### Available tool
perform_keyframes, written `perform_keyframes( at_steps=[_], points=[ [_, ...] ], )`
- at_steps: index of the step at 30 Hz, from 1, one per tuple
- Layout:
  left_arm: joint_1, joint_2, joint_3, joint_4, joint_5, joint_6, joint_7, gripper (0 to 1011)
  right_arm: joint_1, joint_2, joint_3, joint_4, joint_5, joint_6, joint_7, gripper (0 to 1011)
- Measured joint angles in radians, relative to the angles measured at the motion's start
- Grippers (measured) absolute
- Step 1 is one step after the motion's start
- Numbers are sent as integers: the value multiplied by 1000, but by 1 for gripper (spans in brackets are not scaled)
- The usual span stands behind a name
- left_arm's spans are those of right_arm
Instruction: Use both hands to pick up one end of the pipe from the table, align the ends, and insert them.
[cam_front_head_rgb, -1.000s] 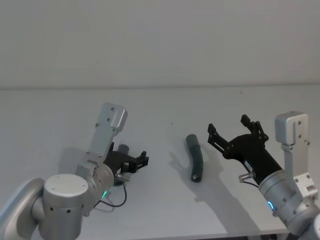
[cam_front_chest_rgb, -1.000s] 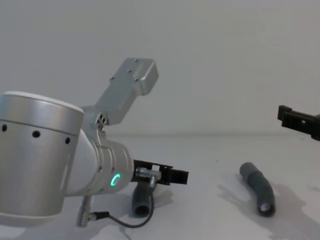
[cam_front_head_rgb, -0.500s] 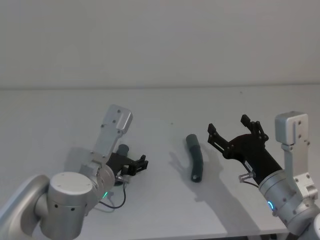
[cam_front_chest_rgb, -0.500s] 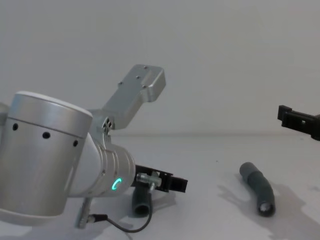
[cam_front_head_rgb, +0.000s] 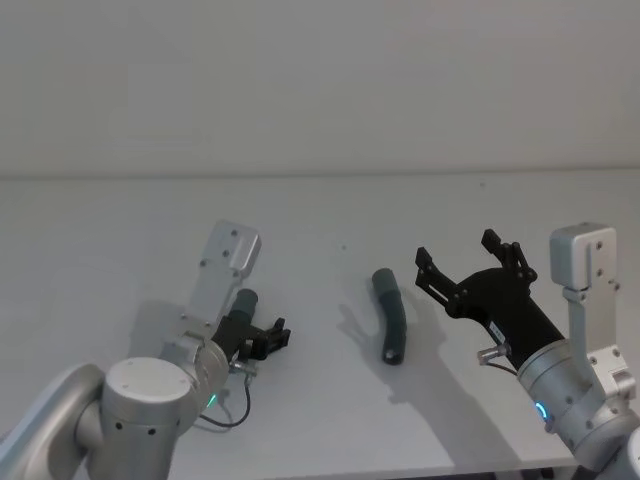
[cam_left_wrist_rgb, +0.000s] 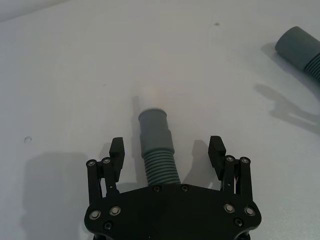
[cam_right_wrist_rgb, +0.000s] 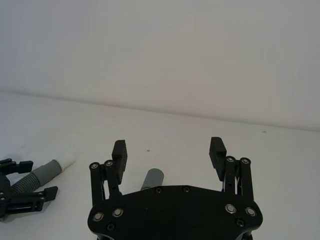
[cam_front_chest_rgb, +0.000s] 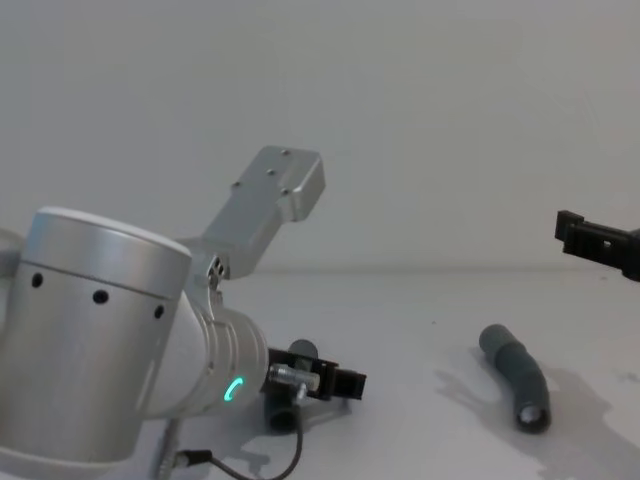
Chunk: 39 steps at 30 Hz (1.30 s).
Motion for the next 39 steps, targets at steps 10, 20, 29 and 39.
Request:
perform_keyframes(
  at_steps=[10,20,29,39],
  points=[
    [26,-28,-20,2,7,-21,36,947,0,0,0,0,0,0,0,1002],
    [38,-53,-36,18,11,-51,52,671,0,0,0,0,0,0,0,1002],
    [41,-65,-46,33,12,-72,53,387,0,0,0,0,0,0,0,1002],
    [46,-81,-59,47,12,-92,53,327,0,0,0,0,0,0,0,1002]
  ],
)
